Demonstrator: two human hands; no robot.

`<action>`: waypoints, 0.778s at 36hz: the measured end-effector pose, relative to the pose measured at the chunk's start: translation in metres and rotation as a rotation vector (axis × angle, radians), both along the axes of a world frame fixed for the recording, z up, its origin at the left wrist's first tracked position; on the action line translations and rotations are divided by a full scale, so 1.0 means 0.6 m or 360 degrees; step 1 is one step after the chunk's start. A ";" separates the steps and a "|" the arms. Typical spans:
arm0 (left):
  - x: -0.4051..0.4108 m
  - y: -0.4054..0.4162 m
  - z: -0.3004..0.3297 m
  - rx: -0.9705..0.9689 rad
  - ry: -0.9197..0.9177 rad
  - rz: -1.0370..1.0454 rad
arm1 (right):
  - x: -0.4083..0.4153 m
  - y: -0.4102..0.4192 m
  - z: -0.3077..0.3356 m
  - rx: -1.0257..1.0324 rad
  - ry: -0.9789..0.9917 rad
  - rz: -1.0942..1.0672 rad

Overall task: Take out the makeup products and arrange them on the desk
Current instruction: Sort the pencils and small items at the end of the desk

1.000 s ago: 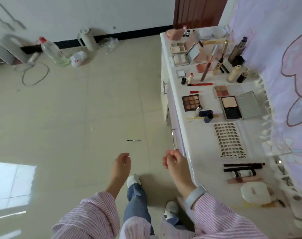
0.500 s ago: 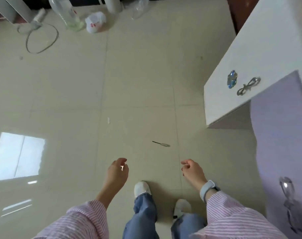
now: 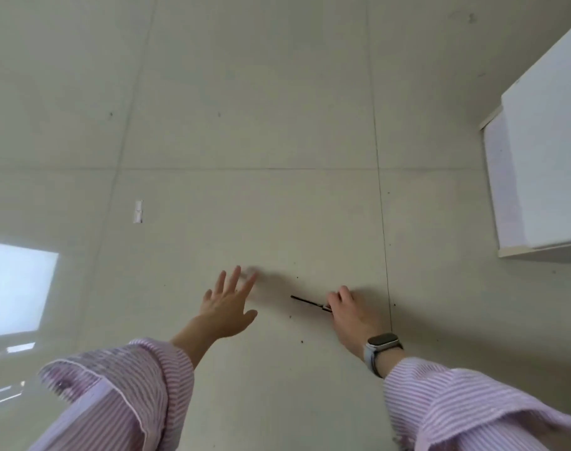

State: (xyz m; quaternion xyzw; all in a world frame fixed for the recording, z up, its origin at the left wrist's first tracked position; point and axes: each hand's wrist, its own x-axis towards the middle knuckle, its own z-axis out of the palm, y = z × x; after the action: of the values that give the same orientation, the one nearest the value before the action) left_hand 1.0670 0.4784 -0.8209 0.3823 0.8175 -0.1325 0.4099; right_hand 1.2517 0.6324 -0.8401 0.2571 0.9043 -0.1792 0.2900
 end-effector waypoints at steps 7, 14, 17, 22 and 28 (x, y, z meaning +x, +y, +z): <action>0.027 -0.025 0.042 -0.0185 -0.0116 0.0234 | 0.040 -0.015 0.054 -0.0316 0.0167 -0.0659; 0.090 0.033 0.296 0.0267 -0.0169 0.0671 | 0.086 -0.015 0.325 -0.0536 0.0513 -0.1370; 0.127 0.066 0.434 0.0473 -0.0263 0.0821 | 0.091 -0.019 0.464 -0.0575 0.0700 -0.1655; 0.193 0.093 0.664 0.0750 -0.0447 0.0986 | 0.115 -0.030 0.718 -0.0570 0.1030 -0.1901; 0.267 0.113 0.881 0.0940 -0.0569 0.0837 | 0.189 -0.060 0.969 -0.0330 0.1324 -0.1926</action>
State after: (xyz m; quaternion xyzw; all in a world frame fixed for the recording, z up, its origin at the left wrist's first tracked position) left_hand 1.2272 0.5464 -0.2923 0.2789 0.8061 0.2842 0.4378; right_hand 1.3652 0.5965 -0.2587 0.5928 0.6180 -0.4748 -0.2031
